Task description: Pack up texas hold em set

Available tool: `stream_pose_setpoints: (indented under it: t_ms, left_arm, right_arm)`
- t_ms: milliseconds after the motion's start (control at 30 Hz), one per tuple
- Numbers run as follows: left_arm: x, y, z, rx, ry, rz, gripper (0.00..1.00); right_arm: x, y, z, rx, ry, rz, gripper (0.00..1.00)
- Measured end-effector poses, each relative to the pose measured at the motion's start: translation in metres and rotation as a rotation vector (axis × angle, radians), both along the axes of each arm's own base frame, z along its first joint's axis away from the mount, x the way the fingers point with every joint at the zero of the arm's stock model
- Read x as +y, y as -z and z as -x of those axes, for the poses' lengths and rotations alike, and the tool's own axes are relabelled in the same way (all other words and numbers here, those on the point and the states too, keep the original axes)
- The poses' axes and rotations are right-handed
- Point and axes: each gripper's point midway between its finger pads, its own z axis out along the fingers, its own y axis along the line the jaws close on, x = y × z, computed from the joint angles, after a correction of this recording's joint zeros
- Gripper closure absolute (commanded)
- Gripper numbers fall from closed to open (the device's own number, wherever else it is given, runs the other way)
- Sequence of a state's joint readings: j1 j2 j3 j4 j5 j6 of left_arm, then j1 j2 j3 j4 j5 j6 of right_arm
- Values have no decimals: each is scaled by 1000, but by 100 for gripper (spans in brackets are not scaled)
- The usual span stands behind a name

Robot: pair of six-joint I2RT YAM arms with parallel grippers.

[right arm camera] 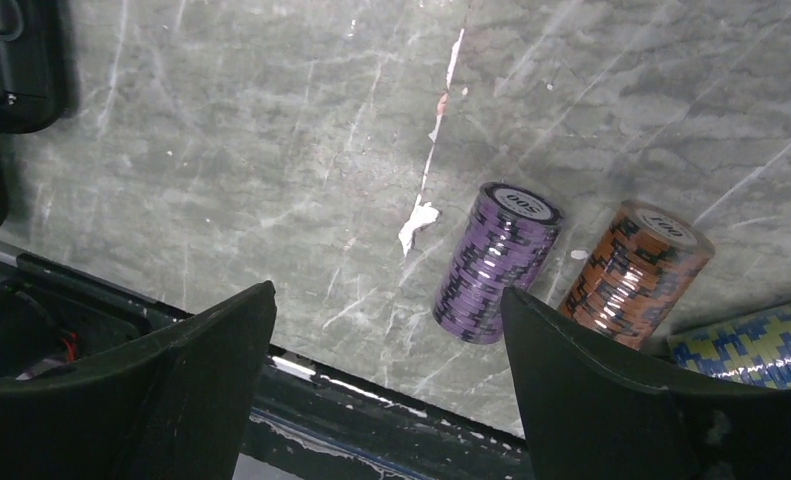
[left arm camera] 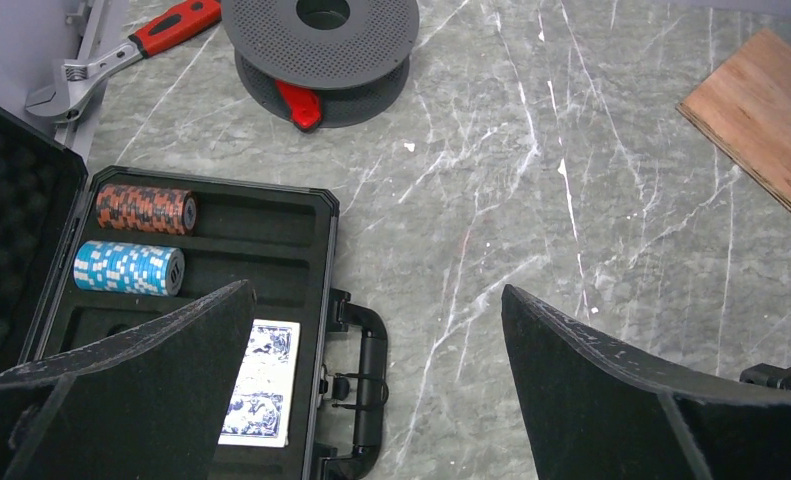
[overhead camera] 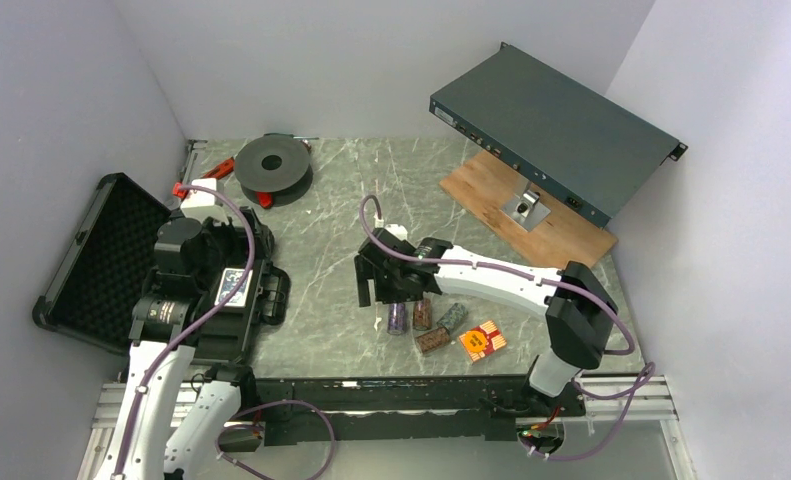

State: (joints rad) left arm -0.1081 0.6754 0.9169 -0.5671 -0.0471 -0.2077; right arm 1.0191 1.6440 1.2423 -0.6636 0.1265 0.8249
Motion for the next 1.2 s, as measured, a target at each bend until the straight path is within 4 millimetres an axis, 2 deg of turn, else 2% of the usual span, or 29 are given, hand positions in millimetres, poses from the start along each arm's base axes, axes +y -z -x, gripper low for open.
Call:
stream_pose_setpoints:
  t_ms: [67, 233, 533, 900, 1000, 1200]
  left_arm:
    - [0, 0, 0, 0, -3, -1, 0]
    - [0, 0, 0, 1, -3, -1, 0]
    - [-1, 0, 0, 1, 1, -2, 0]
    - [0, 1, 0, 3, -4, -8, 0]
    - [0, 1, 1, 4, -5, -9, 0]
    - [0, 2, 1, 6, -8, -11, 0]
  right_arm:
    - [-2, 4, 2, 9, 6, 10, 20]
    - [-7, 15, 5, 33, 21, 33, 28]
    - [-21, 39, 15, 87, 54, 93, 33]
    - [-26, 57, 16, 113, 63, 144, 35]
    - [-27, 60, 16, 116, 65, 158, 40]
    - [-29, 71, 17, 130, 57, 185, 62]
